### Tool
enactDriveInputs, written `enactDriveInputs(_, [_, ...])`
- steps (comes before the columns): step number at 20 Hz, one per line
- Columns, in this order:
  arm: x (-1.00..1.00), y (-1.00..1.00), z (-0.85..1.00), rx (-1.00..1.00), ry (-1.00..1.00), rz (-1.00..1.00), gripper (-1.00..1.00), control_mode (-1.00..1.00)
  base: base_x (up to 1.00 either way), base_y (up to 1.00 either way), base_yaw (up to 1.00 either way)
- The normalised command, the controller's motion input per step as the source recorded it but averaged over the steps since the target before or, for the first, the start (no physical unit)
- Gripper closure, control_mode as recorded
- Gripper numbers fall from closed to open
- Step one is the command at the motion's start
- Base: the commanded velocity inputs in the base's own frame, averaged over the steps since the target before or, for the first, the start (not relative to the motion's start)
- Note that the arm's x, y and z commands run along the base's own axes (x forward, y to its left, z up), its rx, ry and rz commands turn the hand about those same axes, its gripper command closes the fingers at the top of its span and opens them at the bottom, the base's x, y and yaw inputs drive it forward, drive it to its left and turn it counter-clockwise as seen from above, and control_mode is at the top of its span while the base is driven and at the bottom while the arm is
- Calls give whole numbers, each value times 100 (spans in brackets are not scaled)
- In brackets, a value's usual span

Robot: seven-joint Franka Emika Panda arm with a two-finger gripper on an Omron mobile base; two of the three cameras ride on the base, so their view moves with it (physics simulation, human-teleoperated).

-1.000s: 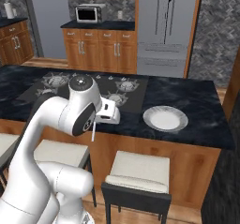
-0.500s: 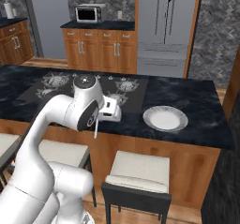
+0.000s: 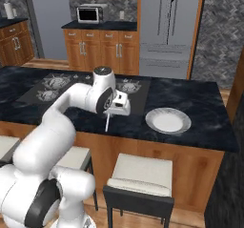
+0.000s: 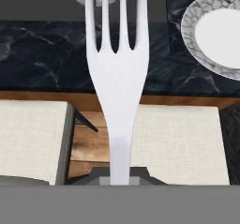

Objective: Take the fork and place it on the left side of the plate. Then take the spoon and place it on the right side of the plate. Make sure they're directly next to the plate.

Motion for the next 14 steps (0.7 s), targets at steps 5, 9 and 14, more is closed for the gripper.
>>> enactDriveInputs(5, [63,-23,-35,0,22,-3,100,-100,0,0,0])
enactDriveInputs(9, [64,-22,-32,0,15,-1,100,-100,0,0,0])
enactDriveInputs(14, [56,-10,-35,-1,8,-1,100,-100,0,0,0])
